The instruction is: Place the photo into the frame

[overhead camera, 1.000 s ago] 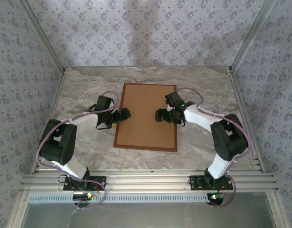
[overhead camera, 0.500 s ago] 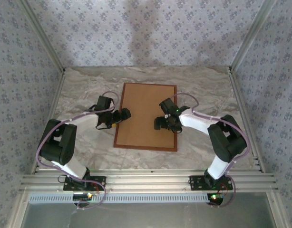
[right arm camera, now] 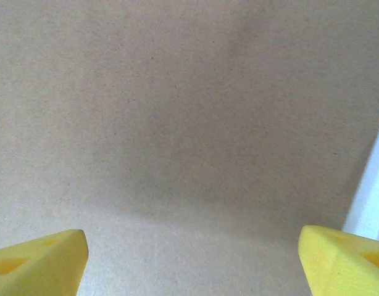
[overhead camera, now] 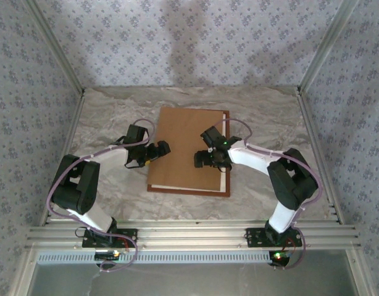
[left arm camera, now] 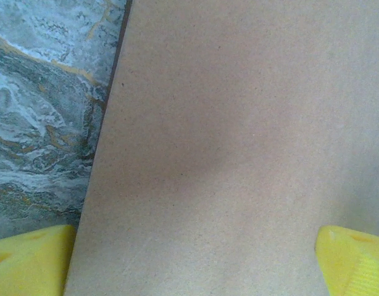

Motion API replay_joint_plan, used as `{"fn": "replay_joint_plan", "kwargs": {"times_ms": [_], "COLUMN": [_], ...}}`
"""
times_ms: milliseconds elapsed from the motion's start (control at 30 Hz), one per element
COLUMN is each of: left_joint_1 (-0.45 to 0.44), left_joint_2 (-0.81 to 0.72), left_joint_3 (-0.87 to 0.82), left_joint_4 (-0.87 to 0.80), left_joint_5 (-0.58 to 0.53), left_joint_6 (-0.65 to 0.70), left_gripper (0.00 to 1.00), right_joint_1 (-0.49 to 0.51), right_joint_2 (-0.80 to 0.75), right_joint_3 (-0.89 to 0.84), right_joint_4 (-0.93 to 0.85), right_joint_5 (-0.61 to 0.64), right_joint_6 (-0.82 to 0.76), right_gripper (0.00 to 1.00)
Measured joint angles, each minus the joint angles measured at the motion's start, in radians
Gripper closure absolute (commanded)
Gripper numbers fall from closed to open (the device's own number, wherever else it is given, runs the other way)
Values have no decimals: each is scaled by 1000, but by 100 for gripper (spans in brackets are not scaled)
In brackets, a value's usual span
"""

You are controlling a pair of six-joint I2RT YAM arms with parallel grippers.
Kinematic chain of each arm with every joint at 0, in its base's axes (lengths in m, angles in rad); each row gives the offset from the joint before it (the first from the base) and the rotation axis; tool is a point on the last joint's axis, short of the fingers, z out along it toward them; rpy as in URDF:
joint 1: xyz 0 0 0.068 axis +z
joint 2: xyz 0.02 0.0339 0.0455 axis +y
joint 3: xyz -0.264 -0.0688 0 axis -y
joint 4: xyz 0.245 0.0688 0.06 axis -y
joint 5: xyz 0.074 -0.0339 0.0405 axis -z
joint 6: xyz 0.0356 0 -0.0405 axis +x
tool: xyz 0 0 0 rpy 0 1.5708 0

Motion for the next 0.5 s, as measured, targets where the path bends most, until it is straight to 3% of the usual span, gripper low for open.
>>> {"fn": "replay_joint_plan", "kwargs": {"times_ms": [133,367,500], "left_joint_1": [-3,33,87], "left_joint_2": [-1,-62,-90], "left_joint_3": [21,78,91], "left_joint_4": [-62,-166,-167], "left_joint_5": [-31,-114,-120], "left_joint_6": [40,137,174], "left_gripper": [1,2,16], "right_joint_1": [-43,-226,-320], "right_joint_2": [-65,-160,-173], "right_joint_3": [-20,-108,-175], "right_joint_4": [-11,10,58], "right_joint_5": [11,-32,-86], "right_joint_6": [-15,-37,-48], "right_gripper": [10,13,20]}}
